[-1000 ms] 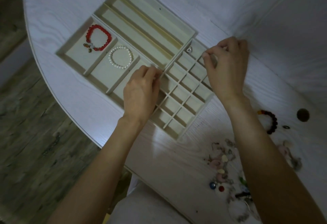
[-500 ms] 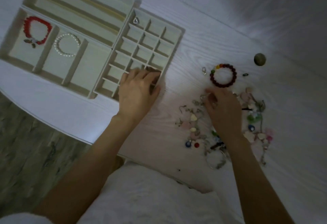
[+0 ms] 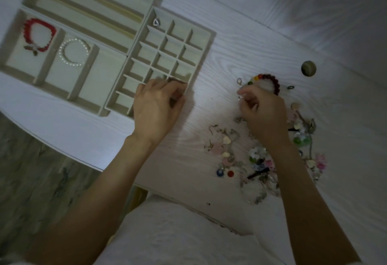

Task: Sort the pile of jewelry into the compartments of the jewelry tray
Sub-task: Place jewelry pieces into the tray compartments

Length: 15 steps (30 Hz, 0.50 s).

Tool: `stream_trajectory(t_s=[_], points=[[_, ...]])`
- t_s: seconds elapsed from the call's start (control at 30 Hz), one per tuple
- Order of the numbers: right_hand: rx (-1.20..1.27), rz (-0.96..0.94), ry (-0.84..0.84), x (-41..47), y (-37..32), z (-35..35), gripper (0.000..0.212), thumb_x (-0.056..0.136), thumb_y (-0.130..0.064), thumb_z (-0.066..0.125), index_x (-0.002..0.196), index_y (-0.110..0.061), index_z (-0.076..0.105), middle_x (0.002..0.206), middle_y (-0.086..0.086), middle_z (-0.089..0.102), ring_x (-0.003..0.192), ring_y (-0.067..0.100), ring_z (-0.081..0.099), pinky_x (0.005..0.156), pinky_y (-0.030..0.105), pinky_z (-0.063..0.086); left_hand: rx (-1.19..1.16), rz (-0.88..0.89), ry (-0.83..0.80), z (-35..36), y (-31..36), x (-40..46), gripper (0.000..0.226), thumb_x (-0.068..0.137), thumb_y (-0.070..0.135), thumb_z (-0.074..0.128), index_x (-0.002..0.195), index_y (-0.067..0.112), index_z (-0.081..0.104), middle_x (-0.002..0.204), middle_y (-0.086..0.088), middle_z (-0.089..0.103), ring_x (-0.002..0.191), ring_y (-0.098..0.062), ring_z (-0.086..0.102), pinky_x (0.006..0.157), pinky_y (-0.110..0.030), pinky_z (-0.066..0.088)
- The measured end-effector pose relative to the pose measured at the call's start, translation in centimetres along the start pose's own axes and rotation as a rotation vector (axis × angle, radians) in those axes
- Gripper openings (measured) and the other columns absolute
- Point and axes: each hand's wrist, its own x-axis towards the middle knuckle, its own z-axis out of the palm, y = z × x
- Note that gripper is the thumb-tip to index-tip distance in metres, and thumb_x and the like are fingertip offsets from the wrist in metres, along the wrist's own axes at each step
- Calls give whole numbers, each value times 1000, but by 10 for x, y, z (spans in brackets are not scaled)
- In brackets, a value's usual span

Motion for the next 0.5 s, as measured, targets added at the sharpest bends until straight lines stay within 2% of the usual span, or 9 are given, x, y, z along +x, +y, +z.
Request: stream_trajectory(t_s=[0.1,0.2,0.27,0.33,0.4,0.5], points=[[35,-76,-40,12,-12,5,12,86,-5,62,95,-10,70,86,-2,67,77,6,60,67,4,42,17,5,-5,-1,-1,0,30,84,37,49,100,22,70,80,4,68,78,-21,57,72,-33,37],[66,-128,-44,27,-31,3,17,88,-6,62,101,-13,71,90,-8,65,76,1,56,67,2,40,19,58,-10,-3,0,2,19,84,33,60,95,23,71,78,7,67,78,-20,57,71,-31,35],[95,-127,-25,45,-48,7,18,89,-11,62,105,-16,69,88,-10,63,74,-2,55,68,4,40,4,52,-2,-10,-7,5,18,85,37,61,96,25,71,83,8,68,81,-19,57,72,-31,34],[104,-131,26,70,-60,14,12,87,-14,64,99,-16,68,85,-11,63,73,-5,54,68,6,41,-19,20,55,-18,-20,9,23,87,39,56,98,24,70,88,6,68,82,-20,56,73,-31,35],[43,-165,48,96,-66,26,7,85,-15,67,92,-16,70,86,-8,66,75,-1,55,68,9,42,-43,-38,143,-26,-38,14,25,88,37,55,99,19,69,91,0,67,83,-23,56,74,-31,36],[-143,-187,94,124,-65,41,7,84,-20,69,89,-18,73,98,0,60,95,15,52,73,16,36,9,-124,229,-28,-60,19,26,86,31,57,102,12,67,97,-9,63,88,-29,52,80,-26,34]])
